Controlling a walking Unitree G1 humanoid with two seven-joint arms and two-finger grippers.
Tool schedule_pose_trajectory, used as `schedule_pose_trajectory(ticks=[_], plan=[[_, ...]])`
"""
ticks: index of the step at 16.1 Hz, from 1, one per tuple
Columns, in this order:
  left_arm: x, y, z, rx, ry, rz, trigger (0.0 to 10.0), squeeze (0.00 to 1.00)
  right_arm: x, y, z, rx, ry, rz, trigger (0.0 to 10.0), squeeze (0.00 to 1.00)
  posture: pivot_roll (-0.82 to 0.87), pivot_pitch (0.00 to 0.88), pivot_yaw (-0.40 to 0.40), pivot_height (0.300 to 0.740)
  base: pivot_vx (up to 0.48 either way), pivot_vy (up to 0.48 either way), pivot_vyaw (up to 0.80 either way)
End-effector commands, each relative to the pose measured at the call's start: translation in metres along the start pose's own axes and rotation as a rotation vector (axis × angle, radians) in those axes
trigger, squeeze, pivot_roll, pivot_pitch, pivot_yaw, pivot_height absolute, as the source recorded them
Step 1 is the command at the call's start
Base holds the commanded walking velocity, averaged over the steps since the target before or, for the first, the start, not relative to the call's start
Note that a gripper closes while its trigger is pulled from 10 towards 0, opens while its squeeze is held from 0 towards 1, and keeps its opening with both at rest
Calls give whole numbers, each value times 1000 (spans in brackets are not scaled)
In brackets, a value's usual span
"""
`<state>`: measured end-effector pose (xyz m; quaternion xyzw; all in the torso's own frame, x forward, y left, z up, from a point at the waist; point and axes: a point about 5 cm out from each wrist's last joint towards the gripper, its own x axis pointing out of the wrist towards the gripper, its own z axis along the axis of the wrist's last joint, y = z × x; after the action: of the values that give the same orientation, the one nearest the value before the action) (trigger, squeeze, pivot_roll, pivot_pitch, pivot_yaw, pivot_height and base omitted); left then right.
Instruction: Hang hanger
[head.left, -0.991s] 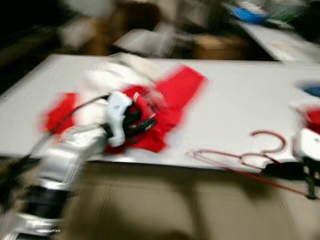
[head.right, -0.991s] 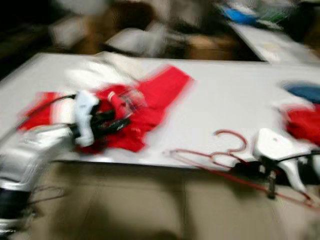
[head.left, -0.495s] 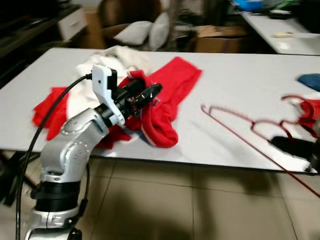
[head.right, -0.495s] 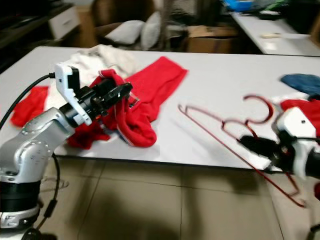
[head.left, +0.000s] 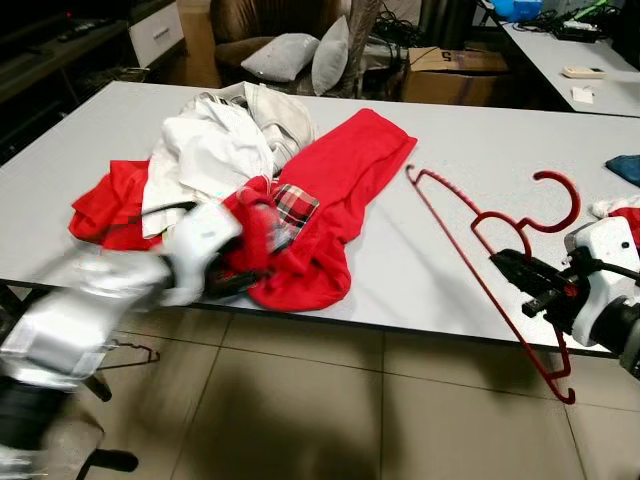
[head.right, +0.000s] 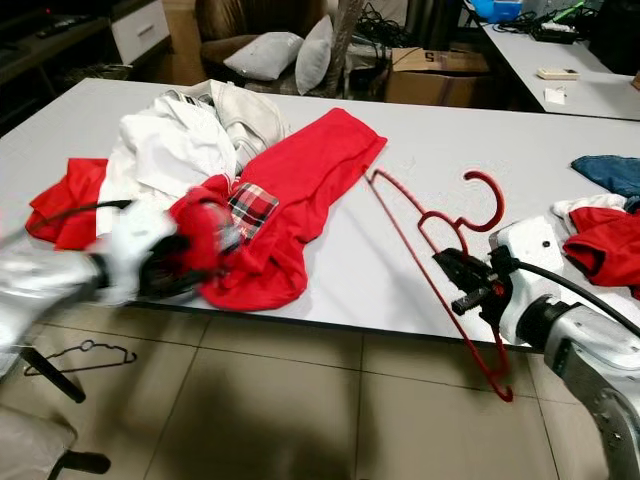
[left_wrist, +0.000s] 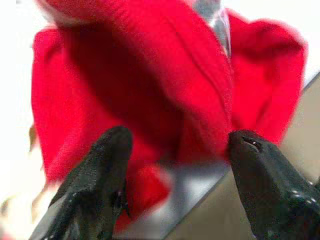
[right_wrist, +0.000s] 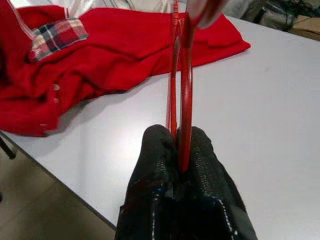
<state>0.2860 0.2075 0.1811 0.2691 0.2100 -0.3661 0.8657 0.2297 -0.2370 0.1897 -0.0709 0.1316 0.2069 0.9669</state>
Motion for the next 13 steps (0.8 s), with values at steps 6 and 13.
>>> schedule_pose_trajectory(ticks=[6,13], plan=[[-25,38,36,-162,-420,227,10000,24,1,23,-12,50,19,-40,10000,0,-80,0,1,740,0,0,0],[61,-45,46,-432,-557,295,10000,0,22,33,-8,95,-94,-278,10000,0,-105,0,-3,740,0,0,0]])
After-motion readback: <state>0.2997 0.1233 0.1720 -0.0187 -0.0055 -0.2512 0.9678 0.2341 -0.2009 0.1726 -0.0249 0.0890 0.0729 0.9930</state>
